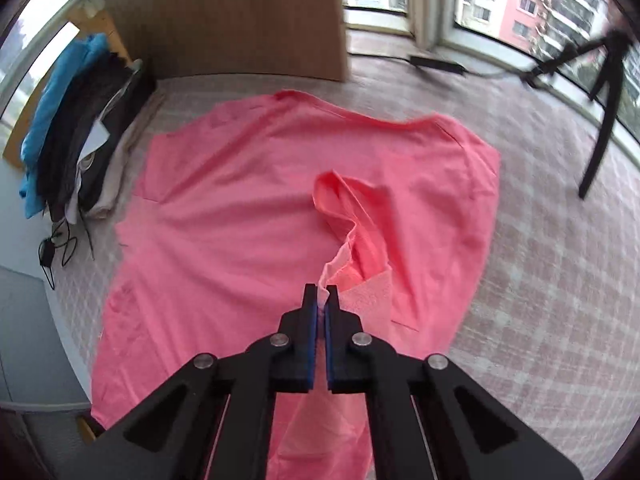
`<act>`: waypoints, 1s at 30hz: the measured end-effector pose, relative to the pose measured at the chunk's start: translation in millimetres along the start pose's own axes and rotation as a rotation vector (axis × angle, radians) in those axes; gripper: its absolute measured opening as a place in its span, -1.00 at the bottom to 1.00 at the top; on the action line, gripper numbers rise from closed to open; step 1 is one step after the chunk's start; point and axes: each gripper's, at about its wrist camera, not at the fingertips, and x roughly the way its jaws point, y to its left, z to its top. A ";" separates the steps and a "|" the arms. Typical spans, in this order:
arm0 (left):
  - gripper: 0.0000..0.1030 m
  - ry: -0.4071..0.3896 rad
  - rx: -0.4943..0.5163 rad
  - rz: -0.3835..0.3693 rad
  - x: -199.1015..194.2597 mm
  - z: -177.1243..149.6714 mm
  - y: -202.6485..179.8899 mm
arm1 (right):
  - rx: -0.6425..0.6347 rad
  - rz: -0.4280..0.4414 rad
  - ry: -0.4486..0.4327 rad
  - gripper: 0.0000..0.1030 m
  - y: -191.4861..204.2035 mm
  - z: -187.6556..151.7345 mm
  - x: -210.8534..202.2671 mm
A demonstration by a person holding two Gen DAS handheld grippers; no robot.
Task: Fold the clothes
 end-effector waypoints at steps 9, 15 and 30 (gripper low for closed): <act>-0.98 -0.006 0.010 0.045 1.3 -11.0 1.8 | -0.114 -0.072 0.071 -0.93 49.0 5.3 63.1; -0.98 0.002 0.016 0.089 -5.6 -6.0 8.4 | -0.065 0.036 0.037 -0.62 43.6 9.6 36.4; -1.00 -0.098 0.046 0.209 -66.8 62.3 32.4 | 0.172 0.198 -0.256 -0.58 -79.3 -31.6 -123.0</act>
